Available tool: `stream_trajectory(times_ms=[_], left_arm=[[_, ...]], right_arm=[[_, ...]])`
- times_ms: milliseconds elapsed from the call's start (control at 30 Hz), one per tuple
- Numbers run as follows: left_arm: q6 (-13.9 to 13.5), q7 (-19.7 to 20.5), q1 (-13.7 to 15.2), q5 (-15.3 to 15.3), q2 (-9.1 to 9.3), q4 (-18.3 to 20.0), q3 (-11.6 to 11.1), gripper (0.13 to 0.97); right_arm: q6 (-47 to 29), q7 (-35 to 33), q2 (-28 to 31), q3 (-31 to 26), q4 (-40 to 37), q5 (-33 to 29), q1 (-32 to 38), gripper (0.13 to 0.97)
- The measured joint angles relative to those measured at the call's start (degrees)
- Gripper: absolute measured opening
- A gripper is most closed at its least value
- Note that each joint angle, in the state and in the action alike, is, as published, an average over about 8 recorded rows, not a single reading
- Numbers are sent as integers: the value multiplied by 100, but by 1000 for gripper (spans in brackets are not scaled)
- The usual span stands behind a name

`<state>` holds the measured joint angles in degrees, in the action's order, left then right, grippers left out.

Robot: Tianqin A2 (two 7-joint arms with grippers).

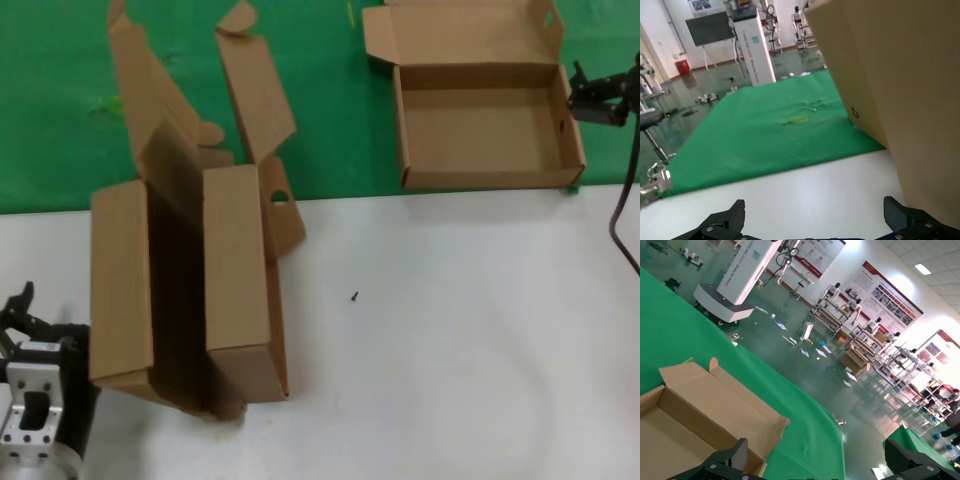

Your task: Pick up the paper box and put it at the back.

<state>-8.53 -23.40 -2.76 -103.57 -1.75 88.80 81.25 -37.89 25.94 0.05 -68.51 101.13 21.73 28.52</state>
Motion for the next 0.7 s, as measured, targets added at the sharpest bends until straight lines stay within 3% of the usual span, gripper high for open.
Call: stream_trajectory(times_ms=[333, 700], left_arm=[[106, 36, -130, 129, -1, 498, 97, 966], [282, 363, -336, 228, -210, 1042, 353, 966]], right_arm=[[39, -45, 2, 9, -45, 62, -14, 966], [117, -46, 0, -61, -152, 53, -38, 966]])
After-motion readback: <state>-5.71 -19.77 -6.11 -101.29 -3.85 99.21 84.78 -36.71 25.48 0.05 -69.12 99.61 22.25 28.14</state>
